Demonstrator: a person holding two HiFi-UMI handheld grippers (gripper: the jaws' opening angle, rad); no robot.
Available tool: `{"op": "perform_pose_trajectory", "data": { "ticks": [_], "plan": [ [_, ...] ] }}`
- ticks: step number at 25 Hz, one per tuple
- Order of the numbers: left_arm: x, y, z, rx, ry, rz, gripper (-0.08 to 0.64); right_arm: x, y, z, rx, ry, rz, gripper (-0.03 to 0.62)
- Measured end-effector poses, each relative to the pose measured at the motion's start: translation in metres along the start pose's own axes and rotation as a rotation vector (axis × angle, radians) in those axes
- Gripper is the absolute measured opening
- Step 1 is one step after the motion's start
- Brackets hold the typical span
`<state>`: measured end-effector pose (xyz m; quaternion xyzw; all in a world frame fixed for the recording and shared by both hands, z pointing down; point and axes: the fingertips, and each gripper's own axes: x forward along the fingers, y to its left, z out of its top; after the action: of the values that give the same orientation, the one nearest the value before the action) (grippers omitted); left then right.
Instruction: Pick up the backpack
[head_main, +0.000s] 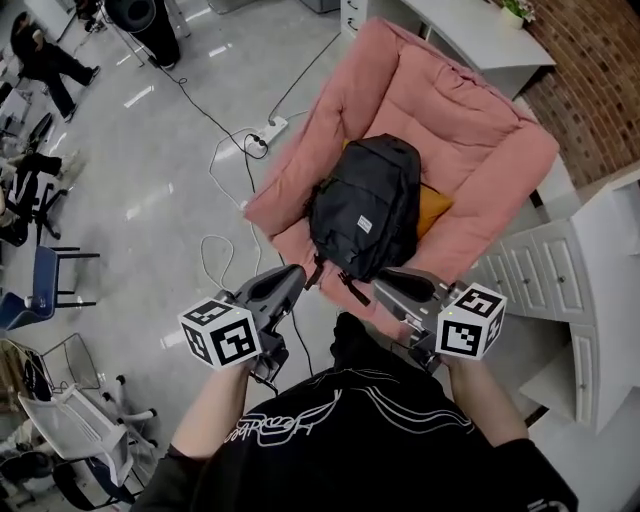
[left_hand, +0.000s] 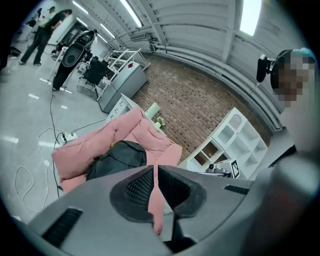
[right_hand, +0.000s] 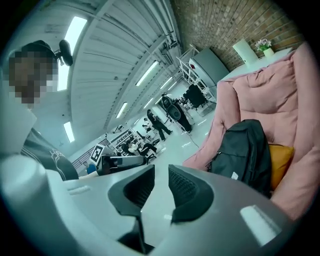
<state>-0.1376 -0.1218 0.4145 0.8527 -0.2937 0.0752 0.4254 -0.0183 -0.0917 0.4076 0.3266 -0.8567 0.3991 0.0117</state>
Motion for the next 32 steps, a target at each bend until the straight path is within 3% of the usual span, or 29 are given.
{"op": "perform_pose_trajectory", "data": {
  "ticks": [6,11,17,22,32],
  "plan": [
    [0.051,0.030,0.042,0.035,0.049,0.052,0.063,0.007,-0.057,0.043,0.056,-0.026,-0.037,0.124],
    [0.075,0.056,0.050,0.059,0.122,0.082,0.144,0.006,-0.087,0.054,0.082,-0.031,-0.064,0.158],
    [0.098,0.096,0.050,0.043,0.176,0.080,0.215,0.003,-0.132,0.038,0.151,-0.029,-0.183,0.207],
    [0.124,0.137,0.040,0.060,0.276,0.082,0.245,0.011,-0.170,0.025,0.236,-0.034,-0.287,0.238],
    [0.186,0.196,0.032,0.121,0.483,0.022,0.246,0.025,-0.233,0.009,0.201,0.074,-0.516,0.253]
  ]
}}
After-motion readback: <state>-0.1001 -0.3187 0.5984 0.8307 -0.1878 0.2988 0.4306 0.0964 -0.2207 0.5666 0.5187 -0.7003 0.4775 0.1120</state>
